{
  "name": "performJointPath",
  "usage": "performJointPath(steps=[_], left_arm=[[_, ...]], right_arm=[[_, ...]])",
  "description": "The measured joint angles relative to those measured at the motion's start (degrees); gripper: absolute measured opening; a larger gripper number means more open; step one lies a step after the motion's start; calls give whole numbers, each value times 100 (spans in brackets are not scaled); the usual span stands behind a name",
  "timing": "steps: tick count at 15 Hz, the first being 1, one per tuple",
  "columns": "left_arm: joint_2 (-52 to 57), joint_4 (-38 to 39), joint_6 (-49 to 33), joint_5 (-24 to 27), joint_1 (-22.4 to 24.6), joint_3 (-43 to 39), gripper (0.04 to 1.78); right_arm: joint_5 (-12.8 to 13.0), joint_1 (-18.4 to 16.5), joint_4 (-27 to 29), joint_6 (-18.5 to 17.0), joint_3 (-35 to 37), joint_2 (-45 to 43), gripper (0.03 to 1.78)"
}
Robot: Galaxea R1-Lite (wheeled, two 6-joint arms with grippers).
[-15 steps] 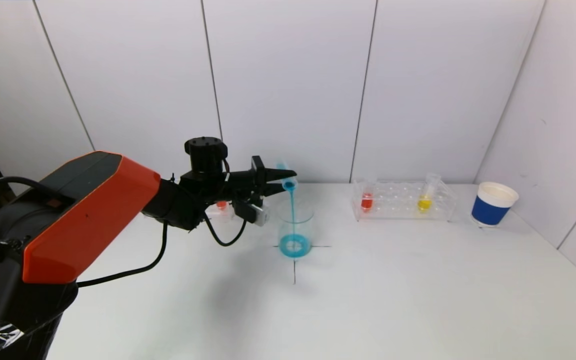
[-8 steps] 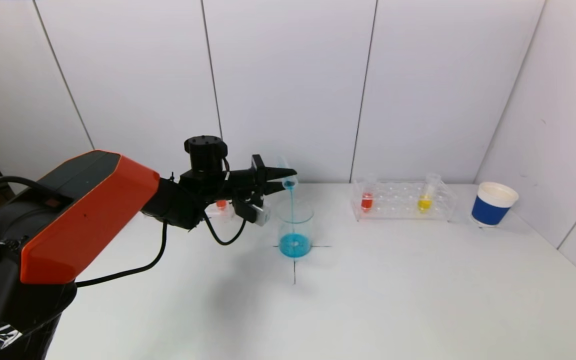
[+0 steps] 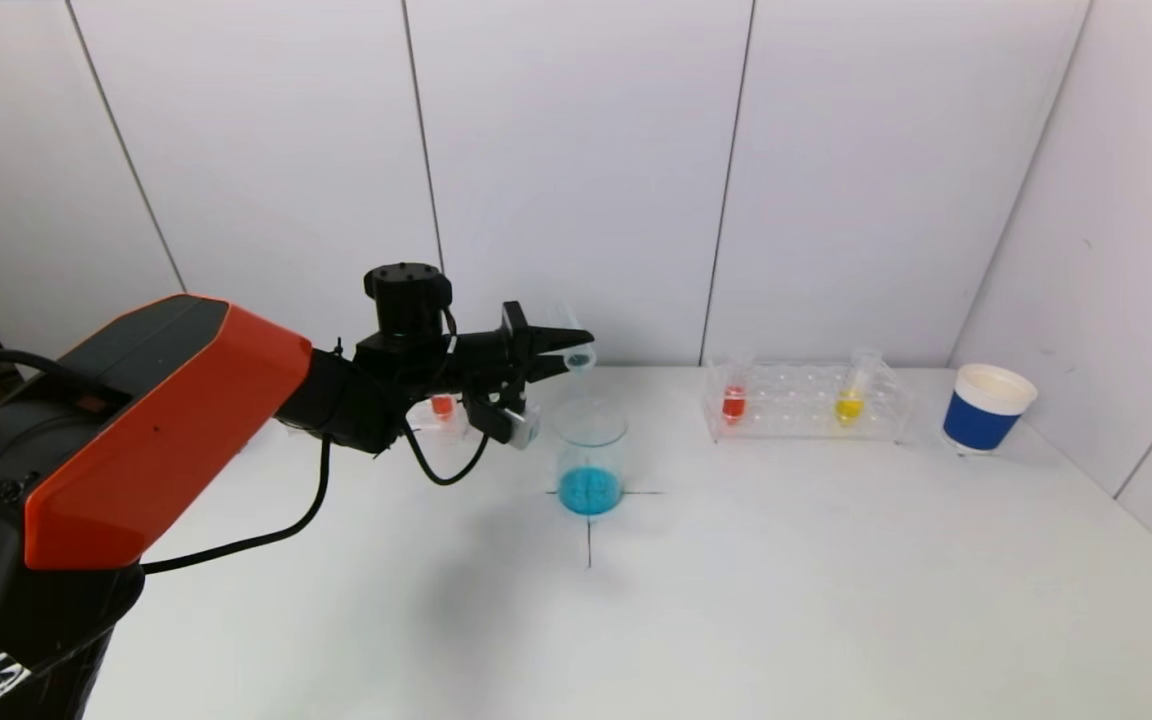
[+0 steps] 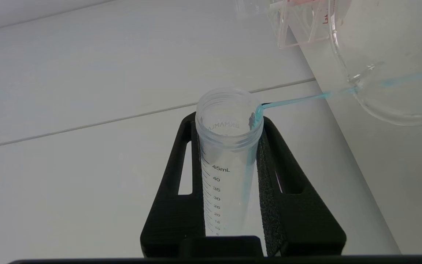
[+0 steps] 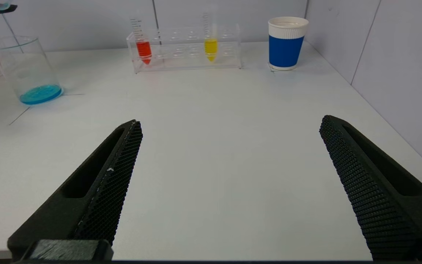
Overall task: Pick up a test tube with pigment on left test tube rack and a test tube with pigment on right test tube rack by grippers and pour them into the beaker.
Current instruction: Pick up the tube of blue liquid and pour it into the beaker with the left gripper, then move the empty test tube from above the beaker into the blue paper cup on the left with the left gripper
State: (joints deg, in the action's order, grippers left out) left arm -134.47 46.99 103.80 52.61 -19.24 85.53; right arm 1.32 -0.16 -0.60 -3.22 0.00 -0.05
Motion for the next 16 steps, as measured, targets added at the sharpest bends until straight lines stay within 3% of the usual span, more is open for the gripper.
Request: performJointPath(steps=[13,16], left_arm=[[43,-52,6,-24,-20,22,44],[55,-34,-361,-85,-22,-39,44]], right_arm=[[2,0,0,0,0,0,176],[-2,0,2,0,0,0,176]])
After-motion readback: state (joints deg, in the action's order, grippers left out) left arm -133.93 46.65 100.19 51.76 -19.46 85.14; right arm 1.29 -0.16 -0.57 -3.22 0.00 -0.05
